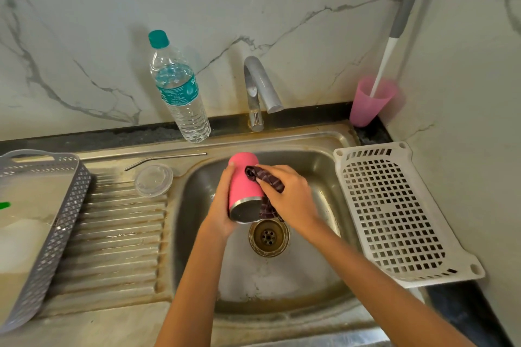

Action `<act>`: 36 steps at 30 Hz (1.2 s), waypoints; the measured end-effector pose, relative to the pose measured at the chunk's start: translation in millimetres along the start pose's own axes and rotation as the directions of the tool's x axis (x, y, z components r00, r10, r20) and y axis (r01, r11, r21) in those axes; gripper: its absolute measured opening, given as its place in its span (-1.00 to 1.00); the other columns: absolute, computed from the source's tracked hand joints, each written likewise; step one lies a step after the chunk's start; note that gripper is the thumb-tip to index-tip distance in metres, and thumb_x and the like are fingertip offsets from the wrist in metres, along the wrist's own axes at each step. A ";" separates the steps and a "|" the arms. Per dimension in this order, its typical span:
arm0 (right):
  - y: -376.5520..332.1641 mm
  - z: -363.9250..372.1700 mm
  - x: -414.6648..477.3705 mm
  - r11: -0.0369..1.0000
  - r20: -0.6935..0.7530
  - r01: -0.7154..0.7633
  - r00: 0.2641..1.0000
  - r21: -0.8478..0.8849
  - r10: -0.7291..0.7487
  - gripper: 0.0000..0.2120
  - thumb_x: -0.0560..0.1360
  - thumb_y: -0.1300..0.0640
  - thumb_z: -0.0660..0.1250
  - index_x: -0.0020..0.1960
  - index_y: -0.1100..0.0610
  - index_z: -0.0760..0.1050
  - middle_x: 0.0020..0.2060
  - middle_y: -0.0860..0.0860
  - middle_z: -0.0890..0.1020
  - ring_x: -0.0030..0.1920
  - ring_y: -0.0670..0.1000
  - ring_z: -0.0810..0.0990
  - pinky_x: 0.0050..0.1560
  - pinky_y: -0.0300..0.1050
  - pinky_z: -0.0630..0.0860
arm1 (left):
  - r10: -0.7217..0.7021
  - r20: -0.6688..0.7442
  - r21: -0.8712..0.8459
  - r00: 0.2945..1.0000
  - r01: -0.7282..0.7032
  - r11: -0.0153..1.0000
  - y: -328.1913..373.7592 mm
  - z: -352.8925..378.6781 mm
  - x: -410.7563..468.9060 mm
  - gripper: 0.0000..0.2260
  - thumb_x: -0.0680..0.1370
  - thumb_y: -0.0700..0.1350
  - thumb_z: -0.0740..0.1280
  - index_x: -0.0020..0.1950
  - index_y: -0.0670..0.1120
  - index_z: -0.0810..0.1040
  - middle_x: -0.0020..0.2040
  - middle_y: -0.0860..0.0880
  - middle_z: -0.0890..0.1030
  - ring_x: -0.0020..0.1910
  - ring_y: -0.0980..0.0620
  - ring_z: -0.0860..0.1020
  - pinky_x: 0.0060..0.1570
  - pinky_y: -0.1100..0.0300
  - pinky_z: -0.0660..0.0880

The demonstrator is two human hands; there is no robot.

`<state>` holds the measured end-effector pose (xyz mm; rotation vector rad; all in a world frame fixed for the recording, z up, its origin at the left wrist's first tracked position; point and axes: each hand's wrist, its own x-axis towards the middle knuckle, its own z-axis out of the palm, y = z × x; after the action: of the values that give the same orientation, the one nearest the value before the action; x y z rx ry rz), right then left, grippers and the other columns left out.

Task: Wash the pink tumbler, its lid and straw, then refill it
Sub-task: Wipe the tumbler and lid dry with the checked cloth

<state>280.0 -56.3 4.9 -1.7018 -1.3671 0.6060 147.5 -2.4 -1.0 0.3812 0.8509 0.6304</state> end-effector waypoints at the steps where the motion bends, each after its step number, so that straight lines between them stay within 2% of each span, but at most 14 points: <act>1: 0.8 1.0 0.8 1.000 -0.001 0.006 1.000 -0.021 -0.006 -0.69 0.53 0.01 0.35 0.27 -0.03 0.56 0.09 -0.07 0.59 0.03 -0.13 0.57 0.06 -0.27 0.52 | -0.019 0.024 0.003 1.000 0.019 1.000 2.0 -0.2 -1.0 -0.51 0.56 0.21 0.25 0.29 -0.14 0.51 0.03 -0.23 0.64 -0.03 -0.17 0.64 0.01 -0.09 0.59; 4: -1.5 0.0 11.3 0.998 -0.011 0.024 1.000 -0.055 -0.025 -0.68 0.53 -0.03 0.34 0.26 -0.03 0.55 0.10 -0.06 0.59 0.04 -0.11 0.56 0.07 -0.23 0.50 | -0.025 0.044 -0.042 0.999 0.027 0.999 -0.1 2.4 -4.8 -0.56 0.55 0.13 0.29 0.30 -0.13 0.50 0.01 -0.22 0.66 -0.07 -0.17 0.66 -0.10 -0.09 0.64; 6: -3.3 -2.5 24.0 0.999 -0.019 -0.044 0.999 -0.015 0.044 -0.68 0.53 -0.03 0.34 0.25 0.02 0.56 0.09 -0.03 0.61 0.04 -0.10 0.56 0.07 -0.24 0.46 | -0.014 0.049 -0.052 0.999 0.016 0.999 -4.9 4.9 -6.1 -0.60 0.56 0.10 0.28 0.28 -0.13 0.49 0.00 -0.22 0.67 -0.09 -0.17 0.67 -0.16 -0.07 0.64; 9: -2.1 -5.3 35.4 0.972 0.041 -0.219 0.975 0.081 0.217 -0.67 0.55 -0.05 0.31 0.24 0.07 0.56 0.05 0.01 0.64 0.06 -0.05 0.57 0.06 -0.25 0.41 | 0.012 0.004 -0.065 1.000 -0.012 0.998 -8.0 8.4 -5.9 -0.62 0.56 0.09 0.29 0.24 -0.13 0.49 -0.04 -0.21 0.69 -0.12 -0.16 0.68 -0.16 -0.07 0.65; 12: 0.1 -5.8 20.8 0.948 0.130 -0.284 0.955 0.144 0.266 -0.67 0.56 -0.05 0.30 0.26 0.06 0.55 -0.04 -0.07 0.63 0.06 -0.06 0.59 -0.05 -0.37 0.43 | 0.066 -0.121 -0.067 0.990 -0.074 0.995 -7.8 3.5 1.7 -0.56 0.52 0.13 0.33 0.26 -0.14 0.49 -0.03 -0.20 0.67 -0.12 -0.16 0.65 -0.06 -0.09 0.61; 15: 3.6 -3.9 0.2 0.966 0.117 -0.226 0.970 0.123 0.212 -0.69 0.54 -0.01 0.34 0.25 0.03 0.56 -0.04 -0.09 0.62 -0.04 -0.14 0.57 -0.15 -0.54 0.39 | 0.080 -0.200 0.032 0.977 -0.075 0.997 -6.0 -7.3 6.1 -0.51 0.53 0.18 0.28 0.29 -0.16 0.49 -0.04 -0.21 0.64 -0.12 -0.16 0.63 -0.02 -0.11 0.57; 18: 5.0 1.3 -2.6 0.996 0.030 -0.083 0.996 0.017 0.083 -0.71 0.50 0.02 0.38 0.22 -0.02 0.58 0.01 -0.07 0.62 -0.06 -0.17 0.54 -0.09 -0.52 0.37 | 0.019 -0.148 0.111 0.989 -0.002 0.994 -5.2 -10.3 3.8 -0.48 0.53 0.19 0.27 0.32 -0.16 0.49 -0.04 -0.22 0.65 -0.12 -0.17 0.64 -0.11 -0.05 0.60; 21: -0.5 3.5 10.7 1.000 -0.003 -0.023 1.000 -0.019 0.023 -0.69 0.52 -0.02 0.35 0.24 -0.01 0.56 0.05 -0.08 0.60 0.00 -0.16 0.54 0.02 -0.38 0.42 | 0.005 -0.052 0.111 0.999 0.001 0.994 -1.5 -10.1 1.7 -0.46 0.50 0.20 0.34 0.35 -0.12 0.48 0.10 -0.25 0.64 0.00 -0.19 0.64 -0.06 -0.07 0.60; 24: -2.4 -0.4 32.2 0.986 -0.032 -0.152 0.987 0.066 0.154 -0.68 0.53 -0.04 0.33 0.23 0.06 0.57 0.03 -0.04 0.62 0.00 -0.11 0.55 0.07 -0.23 0.46 | -0.011 -0.004 0.120 1.000 0.011 0.993 0.0 -6.5 -3.4 -0.51 0.49 0.15 0.35 0.31 -0.11 0.49 0.06 -0.23 0.66 -0.06 -0.18 0.66 -0.08 -0.05 0.62; 26: -2.5 -2.5 38.0 0.959 0.024 -0.258 0.966 0.114 0.257 -0.67 0.55 -0.05 0.31 0.22 0.09 0.56 -0.04 -0.04 0.62 0.02 -0.07 0.57 0.02 -0.24 0.42 | -0.016 -0.041 0.094 0.999 0.019 0.995 -2.3 -4.3 -4.8 -0.55 0.48 0.13 0.36 0.26 -0.10 0.50 -0.05 -0.20 0.68 -0.14 -0.15 0.67 -0.12 -0.03 0.63; 28: -1.5 -0.2 28.8 0.946 0.084 -0.300 0.953 0.123 0.291 -0.67 0.56 -0.06 0.30 0.22 0.09 0.56 -0.06 -0.05 0.63 0.01 -0.06 0.58 -0.02 -0.27 0.43 | 0.030 -0.089 0.044 0.996 -0.026 0.999 -4.3 -5.1 -2.8 -0.54 0.48 0.14 0.36 0.27 -0.11 0.50 -0.04 -0.19 0.69 -0.13 -0.14 0.67 -0.12 -0.05 0.63; 30: 0.2 3.9 9.1 0.945 0.096 -0.292 0.955 0.147 0.280 -0.67 0.55 -0.05 0.31 0.25 0.07 0.56 -0.01 -0.06 0.65 0.01 -0.10 0.58 -0.02 -0.33 0.48 | 0.076 -0.138 0.004 0.987 -0.077 0.997 -4.0 -9.4 1.8 -0.46 0.45 0.17 0.38 0.31 -0.12 0.49 0.06 -0.21 0.67 -0.04 -0.18 0.66 -0.07 -0.10 0.62; 32: -0.7 4.9 -5.5 0.956 0.082 -0.256 0.966 0.144 0.246 -0.69 0.54 -0.05 0.32 0.24 0.01 0.57 0.00 -0.08 0.66 0.03 -0.11 0.60 0.06 -0.26 0.52 | 0.089 -0.177 -0.007 0.980 -0.092 0.996 -5.0 -14.2 5.2 -0.41 0.42 0.20 0.40 0.33 -0.12 0.48 0.10 -0.23 0.64 0.00 -0.20 0.64 -0.03 -0.12 0.60; 36: -9.5 -0.3 7.8 0.979 0.035 -0.182 0.983 0.090 0.180 -0.70 0.53 -0.04 0.33 0.23 0.01 0.56 -0.01 -0.10 0.63 0.01 -0.11 0.58 0.07 -0.19 0.51 | 0.057 -0.094 0.020 0.994 -0.055 0.998 -7.7 -6.9 0.6 -0.53 0.51 0.15 0.33 0.30 -0.11 0.51 0.01 -0.21 0.68 -0.08 -0.17 0.67 -0.09 -0.09 0.61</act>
<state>277.4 -48.6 14.1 -1.7596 -1.1908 0.7857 145.1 -7.4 -9.7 0.3948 0.9389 0.6974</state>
